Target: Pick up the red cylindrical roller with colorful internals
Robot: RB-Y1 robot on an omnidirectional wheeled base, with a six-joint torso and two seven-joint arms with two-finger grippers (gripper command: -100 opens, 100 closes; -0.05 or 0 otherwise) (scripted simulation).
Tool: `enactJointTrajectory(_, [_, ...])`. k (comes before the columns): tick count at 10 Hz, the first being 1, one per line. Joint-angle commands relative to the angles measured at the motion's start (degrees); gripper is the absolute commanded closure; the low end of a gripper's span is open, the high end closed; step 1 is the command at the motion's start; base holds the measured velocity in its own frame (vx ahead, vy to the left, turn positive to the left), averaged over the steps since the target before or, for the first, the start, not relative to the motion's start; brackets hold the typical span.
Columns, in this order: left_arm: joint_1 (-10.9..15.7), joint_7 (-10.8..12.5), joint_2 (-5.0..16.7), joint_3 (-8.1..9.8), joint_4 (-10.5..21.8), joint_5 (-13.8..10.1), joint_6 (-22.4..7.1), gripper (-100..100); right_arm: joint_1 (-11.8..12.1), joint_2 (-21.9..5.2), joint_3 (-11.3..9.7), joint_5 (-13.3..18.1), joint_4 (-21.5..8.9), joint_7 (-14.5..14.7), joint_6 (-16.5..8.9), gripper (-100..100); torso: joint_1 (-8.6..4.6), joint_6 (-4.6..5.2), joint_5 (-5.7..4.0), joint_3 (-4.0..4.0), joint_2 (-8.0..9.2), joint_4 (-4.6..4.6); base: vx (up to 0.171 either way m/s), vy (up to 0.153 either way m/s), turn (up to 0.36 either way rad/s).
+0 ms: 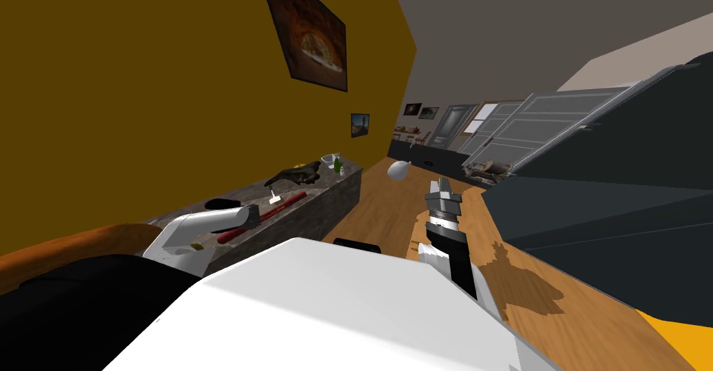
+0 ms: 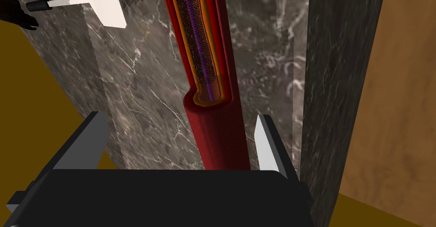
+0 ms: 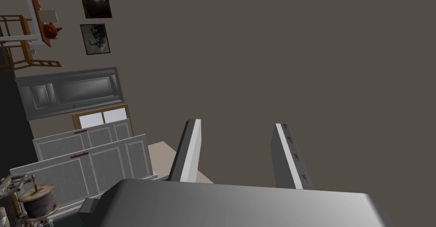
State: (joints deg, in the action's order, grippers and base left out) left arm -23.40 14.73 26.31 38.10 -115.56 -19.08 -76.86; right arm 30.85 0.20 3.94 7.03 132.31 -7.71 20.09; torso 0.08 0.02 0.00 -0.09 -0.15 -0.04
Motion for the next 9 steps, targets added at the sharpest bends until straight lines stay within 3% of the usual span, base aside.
enactJointTrajectory(1, [0.58,0.46,0.28,0.22,0.67,-0.37,-2.18,-100,0.0,0.0,0.0,0.0,0.0,0.0,0.0,0,0.0,0.0,0.0,0.0,0.0,0.0,0.032,0.016,-0.043])
enactJointTrajectory(9, [5.45,3.74,2.44,2.07,6.61,-4.38,-14.03,-100,0.0,0.0,0.0,0.0,0.0,0.0,0.0,0,0.04,-0.02,0.01,0.0,0.01,0.0,0.033,0.019,-0.081])
